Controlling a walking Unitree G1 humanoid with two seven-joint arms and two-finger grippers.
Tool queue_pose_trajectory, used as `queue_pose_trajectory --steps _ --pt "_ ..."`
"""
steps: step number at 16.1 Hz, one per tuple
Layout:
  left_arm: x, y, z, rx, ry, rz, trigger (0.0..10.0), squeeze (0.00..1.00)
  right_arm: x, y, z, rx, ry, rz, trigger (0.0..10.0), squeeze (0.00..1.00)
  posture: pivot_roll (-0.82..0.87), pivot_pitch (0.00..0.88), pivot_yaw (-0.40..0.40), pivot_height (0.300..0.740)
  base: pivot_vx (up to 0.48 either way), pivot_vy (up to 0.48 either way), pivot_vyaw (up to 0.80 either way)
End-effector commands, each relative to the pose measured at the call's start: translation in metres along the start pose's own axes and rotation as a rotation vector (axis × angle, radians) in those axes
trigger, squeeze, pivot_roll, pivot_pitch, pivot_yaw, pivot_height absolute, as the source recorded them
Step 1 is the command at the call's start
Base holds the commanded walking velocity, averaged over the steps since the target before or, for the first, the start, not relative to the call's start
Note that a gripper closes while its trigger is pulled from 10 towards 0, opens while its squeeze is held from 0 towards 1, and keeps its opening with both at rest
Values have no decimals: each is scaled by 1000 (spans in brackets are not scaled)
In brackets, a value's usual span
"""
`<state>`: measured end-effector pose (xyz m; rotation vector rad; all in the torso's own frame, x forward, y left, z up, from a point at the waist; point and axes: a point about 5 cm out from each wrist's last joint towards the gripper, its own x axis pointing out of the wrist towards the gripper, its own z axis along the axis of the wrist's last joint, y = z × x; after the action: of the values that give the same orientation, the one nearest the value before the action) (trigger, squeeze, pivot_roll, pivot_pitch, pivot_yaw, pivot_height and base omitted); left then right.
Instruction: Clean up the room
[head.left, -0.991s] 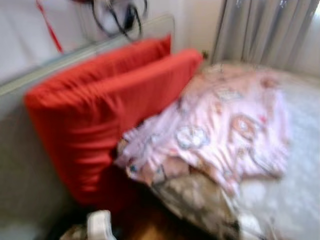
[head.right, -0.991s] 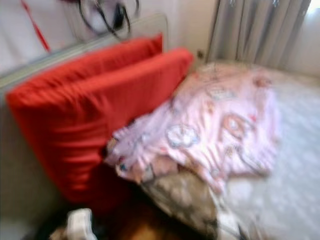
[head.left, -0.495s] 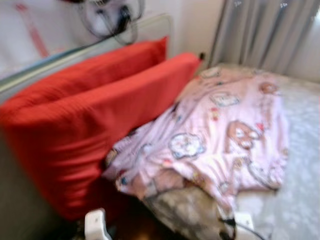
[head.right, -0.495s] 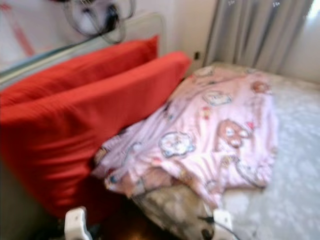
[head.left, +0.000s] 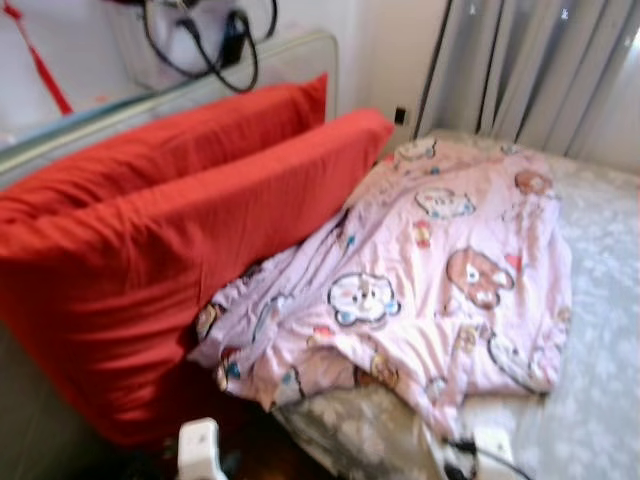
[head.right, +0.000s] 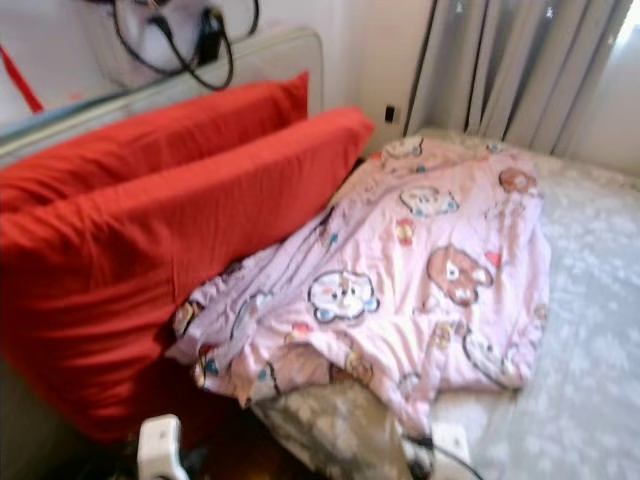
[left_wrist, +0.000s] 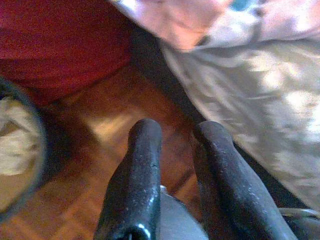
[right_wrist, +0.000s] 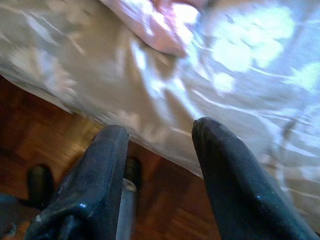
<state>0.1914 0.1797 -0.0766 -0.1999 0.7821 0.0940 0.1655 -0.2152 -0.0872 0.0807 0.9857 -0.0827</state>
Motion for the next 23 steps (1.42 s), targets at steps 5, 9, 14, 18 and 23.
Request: queue_pose_trajectory --steps 5,9,14,18,23 --pt "4 4 33 -12 -163 -6 10000 0 1 4 16 8 -125 35 10000 0 29 0 -18 740 0 0 0" --pt "0 0 85 23 -467 -43 10000 0 -2 42 127 30 -534 121 10000 0 44 0 -31 740 0 0 0" --pt "-15 -6 110 65 -678 -73 10000 0 -16 43 159 27 -736 122 10000 0 52 0 -14 740 0 0 0" --pt "-26 -11 129 118 -766 -110 10000 0 -21 42 160 68 -802 81 10000 0 60 0 23 740 0 0 0" --pt "-35 -18 143 143 -810 -151 10000 0 -23 42 134 54 -803 62 10000 0 52 0 24 740 0 0 0"
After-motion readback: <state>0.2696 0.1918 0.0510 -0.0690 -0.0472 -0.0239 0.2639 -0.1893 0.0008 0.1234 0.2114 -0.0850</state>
